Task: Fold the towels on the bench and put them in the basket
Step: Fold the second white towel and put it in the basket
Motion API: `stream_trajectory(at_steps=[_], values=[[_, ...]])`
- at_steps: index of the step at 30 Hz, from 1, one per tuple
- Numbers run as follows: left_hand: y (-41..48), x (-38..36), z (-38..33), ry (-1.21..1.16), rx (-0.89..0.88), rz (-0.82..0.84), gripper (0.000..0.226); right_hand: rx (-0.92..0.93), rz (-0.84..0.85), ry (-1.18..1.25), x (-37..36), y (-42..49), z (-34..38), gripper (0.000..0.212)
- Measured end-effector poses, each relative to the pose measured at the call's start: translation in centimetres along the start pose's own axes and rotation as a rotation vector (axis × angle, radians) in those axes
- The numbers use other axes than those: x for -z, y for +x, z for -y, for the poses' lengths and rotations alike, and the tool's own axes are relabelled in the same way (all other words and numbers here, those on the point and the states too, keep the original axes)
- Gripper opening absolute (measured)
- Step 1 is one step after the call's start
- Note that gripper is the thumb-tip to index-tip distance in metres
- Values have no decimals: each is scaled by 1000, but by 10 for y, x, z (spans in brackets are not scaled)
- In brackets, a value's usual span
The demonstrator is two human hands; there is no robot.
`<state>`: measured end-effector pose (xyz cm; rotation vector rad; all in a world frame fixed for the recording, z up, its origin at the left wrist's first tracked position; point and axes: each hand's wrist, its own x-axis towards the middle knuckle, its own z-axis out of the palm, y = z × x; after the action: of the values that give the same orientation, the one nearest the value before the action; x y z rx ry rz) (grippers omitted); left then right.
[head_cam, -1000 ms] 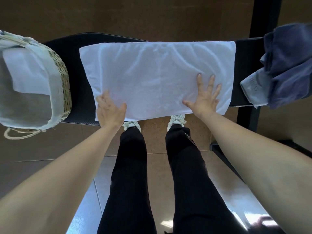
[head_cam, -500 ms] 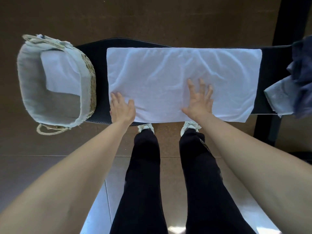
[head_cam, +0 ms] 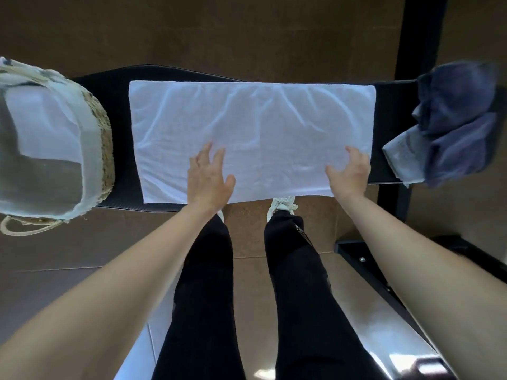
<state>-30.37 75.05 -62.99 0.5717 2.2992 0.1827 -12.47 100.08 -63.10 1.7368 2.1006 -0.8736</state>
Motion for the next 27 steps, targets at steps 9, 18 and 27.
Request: stream_trajectory(at_steps=[9, 18, 27], values=[[18, -48, -122, 75, -178, 234, 71, -158, 51, 117, 37, 53, -39, 66], [18, -49, -145, 45, -25, 289, 75, -73, 228, 112, 52, 70, -30, 18], [12, -56, -232, -673, 6, 319, 52, 81, 414, 629, 74, 58, -24, 44]])
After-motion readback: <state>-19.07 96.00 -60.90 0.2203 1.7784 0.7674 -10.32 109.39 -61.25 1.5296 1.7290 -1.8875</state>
